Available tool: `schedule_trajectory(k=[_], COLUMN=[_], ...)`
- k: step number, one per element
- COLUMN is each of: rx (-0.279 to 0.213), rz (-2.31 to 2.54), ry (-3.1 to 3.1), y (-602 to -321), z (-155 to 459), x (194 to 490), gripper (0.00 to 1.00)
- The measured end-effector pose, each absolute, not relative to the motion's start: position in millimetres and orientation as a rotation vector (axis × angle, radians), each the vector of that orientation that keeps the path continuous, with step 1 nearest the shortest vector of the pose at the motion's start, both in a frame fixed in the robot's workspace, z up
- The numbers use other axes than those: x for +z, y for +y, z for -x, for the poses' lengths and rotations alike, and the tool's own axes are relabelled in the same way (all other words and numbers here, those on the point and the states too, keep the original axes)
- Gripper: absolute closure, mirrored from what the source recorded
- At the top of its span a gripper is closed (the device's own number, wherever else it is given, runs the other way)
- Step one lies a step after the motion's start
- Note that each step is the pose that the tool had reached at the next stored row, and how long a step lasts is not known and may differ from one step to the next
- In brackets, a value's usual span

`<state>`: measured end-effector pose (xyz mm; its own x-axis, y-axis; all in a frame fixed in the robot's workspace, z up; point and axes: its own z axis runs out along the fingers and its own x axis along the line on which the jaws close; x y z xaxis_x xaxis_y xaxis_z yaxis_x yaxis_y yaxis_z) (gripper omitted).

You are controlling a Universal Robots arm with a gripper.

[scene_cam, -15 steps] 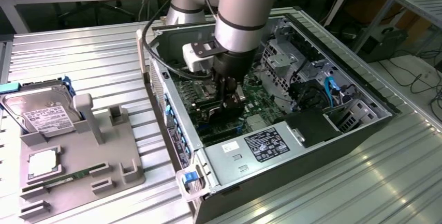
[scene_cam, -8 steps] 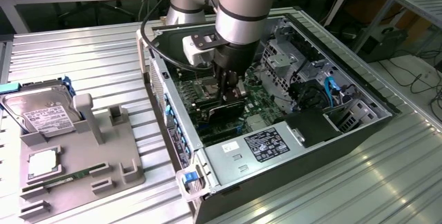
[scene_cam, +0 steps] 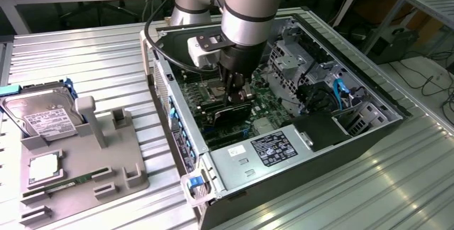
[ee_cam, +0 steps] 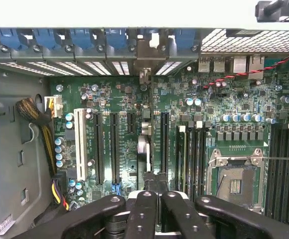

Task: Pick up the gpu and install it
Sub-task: 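Insert the gpu into the slot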

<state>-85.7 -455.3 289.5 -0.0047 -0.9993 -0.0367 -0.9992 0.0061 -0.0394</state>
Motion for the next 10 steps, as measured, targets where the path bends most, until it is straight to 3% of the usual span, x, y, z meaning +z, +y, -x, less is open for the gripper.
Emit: schedule_trajectory(k=[10], rx=[-0.003], rz=[2.177], ry=[2.189], y=[-455.3], z=[85.6], x=[289.5], gripper=[0.89])
